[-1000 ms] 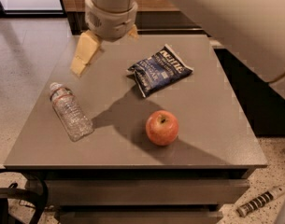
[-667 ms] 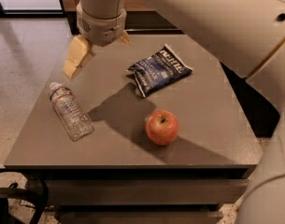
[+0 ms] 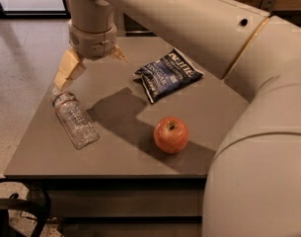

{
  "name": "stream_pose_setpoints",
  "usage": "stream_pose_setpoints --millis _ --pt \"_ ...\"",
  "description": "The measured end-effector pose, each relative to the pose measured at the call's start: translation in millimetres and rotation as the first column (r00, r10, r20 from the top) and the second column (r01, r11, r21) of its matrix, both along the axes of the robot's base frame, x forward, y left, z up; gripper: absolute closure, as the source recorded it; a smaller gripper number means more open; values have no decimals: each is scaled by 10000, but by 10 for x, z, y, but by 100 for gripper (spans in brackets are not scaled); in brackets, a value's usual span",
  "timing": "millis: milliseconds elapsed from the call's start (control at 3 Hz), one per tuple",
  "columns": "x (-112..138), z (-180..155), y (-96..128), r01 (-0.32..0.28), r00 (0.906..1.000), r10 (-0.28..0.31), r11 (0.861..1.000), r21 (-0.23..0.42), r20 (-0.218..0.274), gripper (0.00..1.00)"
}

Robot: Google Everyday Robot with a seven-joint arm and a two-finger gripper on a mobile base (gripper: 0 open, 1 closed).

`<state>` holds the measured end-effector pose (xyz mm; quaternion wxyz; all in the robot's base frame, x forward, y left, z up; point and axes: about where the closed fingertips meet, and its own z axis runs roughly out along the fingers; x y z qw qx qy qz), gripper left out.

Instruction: Place water bottle upright

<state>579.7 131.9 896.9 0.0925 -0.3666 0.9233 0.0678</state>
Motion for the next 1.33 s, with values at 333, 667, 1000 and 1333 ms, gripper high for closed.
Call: stream_pose_setpoints --millis 333,667,1000,1333 --pt "-77 -114 110 291 9978 -338 9964 -799 -572 0" --pt "-175 -199 207 306 9945 -445 9893 -1429 -949 0" --pt "-303 -342 416 78 9899 -324 9845 -1753 -1382 0" --pt "-388 -467 520 -6 9874 -251 9867 -1628 -1560 0"
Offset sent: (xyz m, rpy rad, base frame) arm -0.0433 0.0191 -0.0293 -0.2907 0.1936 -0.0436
